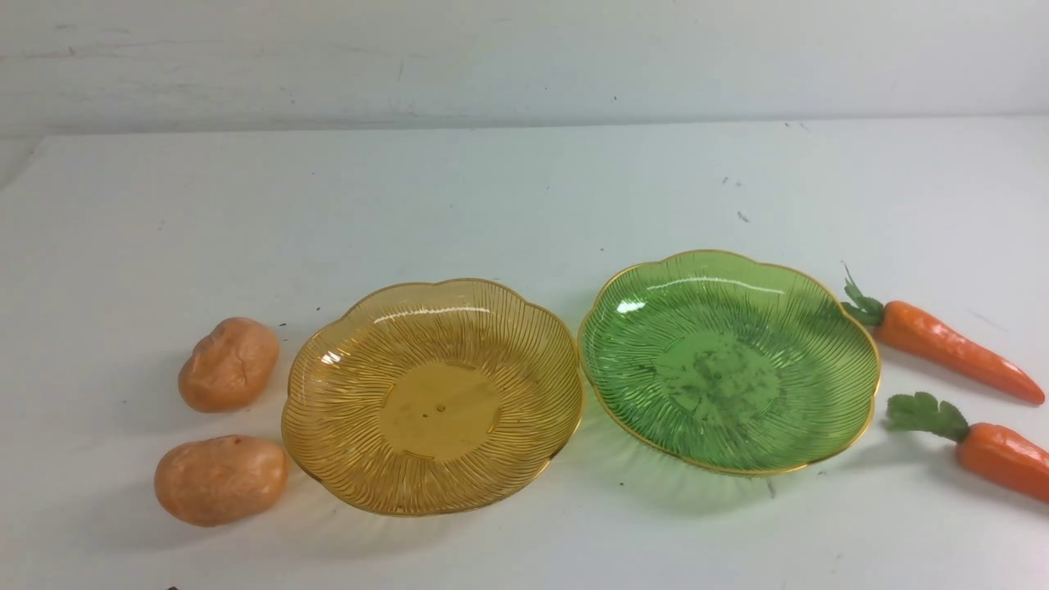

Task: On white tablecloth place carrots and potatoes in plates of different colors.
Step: 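Put the potatoes from the left side into the left plate with the left gripper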

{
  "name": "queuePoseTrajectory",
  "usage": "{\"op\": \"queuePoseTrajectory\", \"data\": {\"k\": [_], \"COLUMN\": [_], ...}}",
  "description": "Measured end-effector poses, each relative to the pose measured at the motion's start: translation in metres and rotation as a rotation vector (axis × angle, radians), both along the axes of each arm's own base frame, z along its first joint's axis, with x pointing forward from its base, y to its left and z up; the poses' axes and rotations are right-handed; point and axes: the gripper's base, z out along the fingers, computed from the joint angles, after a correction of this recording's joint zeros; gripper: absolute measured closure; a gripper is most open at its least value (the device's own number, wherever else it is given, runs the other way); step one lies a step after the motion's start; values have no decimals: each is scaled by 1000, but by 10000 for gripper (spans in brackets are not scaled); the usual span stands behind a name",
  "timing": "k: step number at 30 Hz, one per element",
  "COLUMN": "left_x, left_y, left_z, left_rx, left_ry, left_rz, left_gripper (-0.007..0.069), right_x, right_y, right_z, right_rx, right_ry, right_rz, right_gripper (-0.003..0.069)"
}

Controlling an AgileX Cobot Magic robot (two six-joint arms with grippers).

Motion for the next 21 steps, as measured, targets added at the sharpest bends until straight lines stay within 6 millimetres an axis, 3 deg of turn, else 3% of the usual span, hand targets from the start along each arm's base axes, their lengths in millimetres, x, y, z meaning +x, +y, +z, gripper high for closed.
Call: {"op": "queuePoseTrajectory", "data": {"k": [6,12,14,16,18,21], "left_x": [0,2,10,28,43,69], "left_y": [4,1,-6,-14,-13,-2], "left_z": [20,75,89,95,98,103], "left_rx": [118,287,407,626,810,1018], "left_ry": [-133,-232,-162,64,314,536], "left_rz": [26,-20,-128,-356,-570,-711], "left_gripper": [628,628,628,628,628,628], "right_x": [-4,-21,-16,-2,17,35], "right_y": [-8,-5,4,12,19,18], "right_z": [33,113,136,140,132,109], "right_rx": [75,-140,-258,-346,-469,-601], "right_ry": [-175,-342,-244,-83,202,584], "right_rz": [-82,-63,37,134,270,399], "right_gripper": [674,674,674,673,673,673]}}
